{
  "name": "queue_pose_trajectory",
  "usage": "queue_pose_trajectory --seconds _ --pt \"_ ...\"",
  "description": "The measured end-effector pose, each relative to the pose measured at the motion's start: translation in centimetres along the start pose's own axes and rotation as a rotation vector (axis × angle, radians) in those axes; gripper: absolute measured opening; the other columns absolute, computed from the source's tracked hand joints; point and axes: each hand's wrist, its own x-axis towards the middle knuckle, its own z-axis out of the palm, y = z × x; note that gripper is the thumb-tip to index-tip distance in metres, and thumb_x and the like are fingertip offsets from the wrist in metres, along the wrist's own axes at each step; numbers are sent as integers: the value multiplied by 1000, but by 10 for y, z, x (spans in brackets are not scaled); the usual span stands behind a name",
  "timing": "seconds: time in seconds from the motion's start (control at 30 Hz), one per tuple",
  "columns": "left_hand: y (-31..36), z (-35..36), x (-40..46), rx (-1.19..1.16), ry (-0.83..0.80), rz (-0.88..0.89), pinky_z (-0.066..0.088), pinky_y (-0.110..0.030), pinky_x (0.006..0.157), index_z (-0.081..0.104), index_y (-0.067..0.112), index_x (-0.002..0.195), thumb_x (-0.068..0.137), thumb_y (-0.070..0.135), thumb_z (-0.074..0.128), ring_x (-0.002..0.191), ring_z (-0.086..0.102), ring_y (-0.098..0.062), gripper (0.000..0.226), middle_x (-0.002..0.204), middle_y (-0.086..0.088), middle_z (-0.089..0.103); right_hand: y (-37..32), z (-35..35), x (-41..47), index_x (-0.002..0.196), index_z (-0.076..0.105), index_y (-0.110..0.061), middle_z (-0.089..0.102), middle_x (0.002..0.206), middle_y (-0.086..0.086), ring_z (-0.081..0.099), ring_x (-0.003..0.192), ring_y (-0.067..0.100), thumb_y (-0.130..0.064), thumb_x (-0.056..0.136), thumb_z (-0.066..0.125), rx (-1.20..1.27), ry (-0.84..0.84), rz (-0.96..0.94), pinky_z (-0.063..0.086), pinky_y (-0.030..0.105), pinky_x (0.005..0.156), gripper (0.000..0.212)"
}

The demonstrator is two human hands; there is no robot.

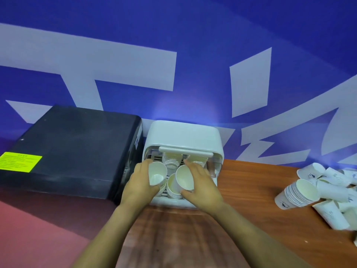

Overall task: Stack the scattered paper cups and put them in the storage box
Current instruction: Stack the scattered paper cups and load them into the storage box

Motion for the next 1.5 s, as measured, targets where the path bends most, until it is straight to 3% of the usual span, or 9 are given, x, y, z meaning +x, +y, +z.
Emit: queue_pose_trajectory --seconds 0.13,0.33,0.5,0.6,0.73,0.9,1.0,1.17,1.5 --pt "-4 12 0 -4 -16 -2 48 -41 88 37 30 129 77 26 68 110 52 -23 61 130 5 41 5 9 5 146 29 -27 37 144 -8 29 136 16 -33 74 69 -13 -20 23 23 24 110 82" --pt "-12 22 4 47 -11 2 47 -40 90 37 28 134 79 35 67 116 49 -26 63 136 3 40 11 14 13 149 21 -26 33 148 -5 28 137 17 -43 76 72 5 -110 65 23 26 110 91" --pt "-28 33 2 155 -154 -94 40 -45 104 9 21 151 78 39 69 133 34 -29 96 153 -1 17 25 28 0 152 7 -25 18 157 -7 18 143 18 -40 78 71 -47 -302 125 22 34 116 98" --pt "-28 33 4 180 -175 -113 36 -45 107 3 22 152 80 40 67 137 27 -31 98 156 -4 8 30 25 0 152 6 -27 18 157 -7 18 143 19 -39 79 69 -55 -324 130 22 37 116 98" --pt "-17 21 0 92 -112 -24 32 -41 109 18 27 150 85 34 64 141 21 -28 80 157 -4 10 32 10 -3 151 15 -29 21 155 -6 20 142 19 -38 80 68 -57 -239 110 24 34 115 89" --pt "14 0 -17 -14 -40 176 42 -29 96 50 26 130 88 29 61 117 48 -11 43 130 11 48 36 -17 -36 148 25 -29 33 148 -6 30 135 16 -32 84 64 -9 -98 138 26 24 108 75" --pt "31 10 -37 -54 -90 221 45 -27 90 54 28 123 89 26 60 104 53 -7 35 115 15 53 46 -31 -66 141 38 -27 47 134 -4 45 123 12 -27 84 65 76 -68 201 36 21 99 63" --pt "54 51 -72 -75 -235 282 43 -22 86 54 35 112 87 19 62 94 55 -6 31 104 14 59 75 -63 -112 118 61 -24 62 96 -11 59 87 8 -31 86 64 70 -132 291 50 29 87 33" --pt "153 159 -132 43 -288 333 48 -31 89 59 24 115 85 24 64 92 59 -11 31 98 10 59 175 -139 -212 117 60 -23 62 99 -7 57 83 7 -29 87 63 149 -136 289 47 24 81 30"
